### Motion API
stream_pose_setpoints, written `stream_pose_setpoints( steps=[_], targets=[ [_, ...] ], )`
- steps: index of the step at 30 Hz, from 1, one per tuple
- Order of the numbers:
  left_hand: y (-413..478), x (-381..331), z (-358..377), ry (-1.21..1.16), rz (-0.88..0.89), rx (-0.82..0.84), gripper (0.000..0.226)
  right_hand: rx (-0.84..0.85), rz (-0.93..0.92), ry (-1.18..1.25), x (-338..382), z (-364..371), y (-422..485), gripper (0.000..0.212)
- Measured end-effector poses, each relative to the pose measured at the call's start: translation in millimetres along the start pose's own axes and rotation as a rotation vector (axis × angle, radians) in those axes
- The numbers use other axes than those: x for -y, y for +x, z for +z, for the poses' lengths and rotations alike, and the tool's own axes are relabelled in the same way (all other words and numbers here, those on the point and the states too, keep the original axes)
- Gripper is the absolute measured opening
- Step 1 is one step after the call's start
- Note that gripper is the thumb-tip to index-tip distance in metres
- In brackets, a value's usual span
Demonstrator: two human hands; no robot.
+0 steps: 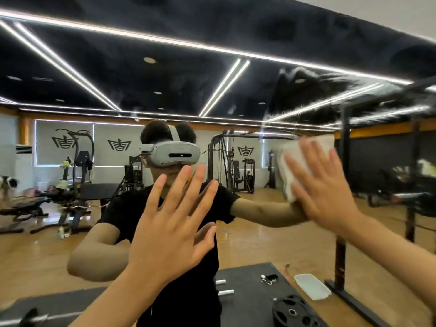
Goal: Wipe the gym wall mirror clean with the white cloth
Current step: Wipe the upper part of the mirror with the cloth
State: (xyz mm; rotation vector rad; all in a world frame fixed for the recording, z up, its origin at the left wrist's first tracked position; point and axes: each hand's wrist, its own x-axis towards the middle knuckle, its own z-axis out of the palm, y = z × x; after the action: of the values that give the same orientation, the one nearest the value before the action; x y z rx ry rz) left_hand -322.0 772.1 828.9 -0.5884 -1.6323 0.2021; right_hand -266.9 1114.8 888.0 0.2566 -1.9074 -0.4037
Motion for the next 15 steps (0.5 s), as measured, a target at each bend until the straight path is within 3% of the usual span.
stream_pose_setpoints(
  steps=[3, 5, 11, 13, 15],
  targets=[
    [0.9, 0.5, 0.2, -0.006, 0.002, 0.004, 0.076, -0.115, 0.298, 0.058, -2.5, -23.3, 85.1, 0.063],
    [0.7, 0.2, -0.2, -0.007, 0.003, 0.010, 0.076, -0.165, 0.346, 0.030, 22.5, -33.4, 135.3, 0.064],
    [-1.0, 3.2, -1.2, -0.006, 0.010, 0.018, 0.075, -0.172, -0.086, -0.015, 144.4, -40.2, 187.1, 0.065],
    [-1.3, 2.8, -1.5, 0.003, 0.014, 0.021, 0.076, -0.151, -0.233, -0.010, 127.5, -39.8, 180.2, 0.061],
    [-1.9, 2.4, -1.2, 0.006, 0.017, 0.027, 0.077, -0.160, -0.237, 0.011, 83.9, -36.6, 165.8, 0.059]
  ],
)
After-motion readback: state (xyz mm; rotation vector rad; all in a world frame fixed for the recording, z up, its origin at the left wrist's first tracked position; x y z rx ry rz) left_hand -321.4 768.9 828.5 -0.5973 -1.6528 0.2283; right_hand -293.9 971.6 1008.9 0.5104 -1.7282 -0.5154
